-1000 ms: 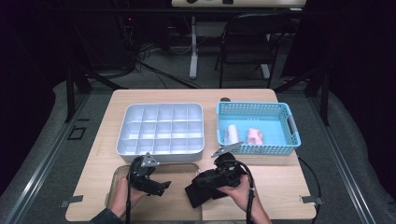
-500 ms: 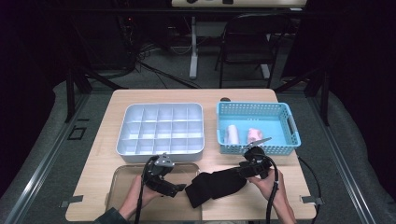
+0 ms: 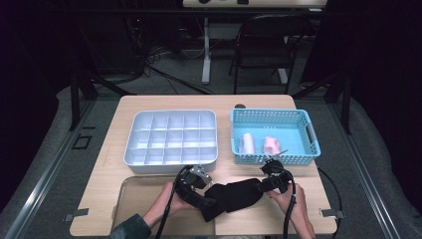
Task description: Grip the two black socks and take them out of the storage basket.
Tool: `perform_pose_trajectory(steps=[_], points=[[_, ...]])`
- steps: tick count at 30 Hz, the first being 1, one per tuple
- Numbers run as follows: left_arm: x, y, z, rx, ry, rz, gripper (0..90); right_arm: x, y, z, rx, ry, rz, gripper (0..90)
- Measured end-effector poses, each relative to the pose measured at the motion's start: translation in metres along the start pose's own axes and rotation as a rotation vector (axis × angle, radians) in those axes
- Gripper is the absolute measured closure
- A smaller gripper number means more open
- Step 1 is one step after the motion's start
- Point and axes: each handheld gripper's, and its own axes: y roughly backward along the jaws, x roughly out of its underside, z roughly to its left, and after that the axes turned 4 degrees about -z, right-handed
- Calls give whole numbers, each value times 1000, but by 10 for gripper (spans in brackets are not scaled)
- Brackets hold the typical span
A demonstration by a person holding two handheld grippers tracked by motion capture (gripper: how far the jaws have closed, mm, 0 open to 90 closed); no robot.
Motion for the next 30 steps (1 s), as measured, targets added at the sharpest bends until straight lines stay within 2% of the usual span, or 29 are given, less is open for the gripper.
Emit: perform_pose_trajectory(steps=[4,5,6,7,9,11,12,15,18,20,24,28,30], points=[[-2,-6,0,4,3,16,367,0,-1,0,3,1,22,654],[-2,-7,-1,8,2,26,412,1,-4,2,-2,-24,4,676],[-1,-8,-2,3,1,32,436,0,-3,2,7,-8,34,730],[-1,-9,-2,-6,8,31,480,0,-3,2,9,1,39,751],[1,-11,-3,3,13,23,565,-1,-3,4,18,4,33,795],[2,-13,-6,12,18,8,660,-1,0,6,39,11,32,815],[2,-14,-7,18,12,6,700,-1,1,7,43,13,10,820],[3,-16,-13,29,-3,-3,779,-3,7,7,52,19,-16,825],[2,-18,-19,51,-18,-7,804,-5,14,11,57,29,-76,827],[2,-19,-22,62,-25,-8,808,-8,20,15,64,55,-110,828],[2,-24,-27,77,-23,-5,809,-15,21,23,61,90,-153,828],[2,-28,-32,89,-20,-9,809,-24,17,33,43,124,-168,828],[2,-30,-34,96,-12,-13,809,-28,15,39,44,160,-170,828]])
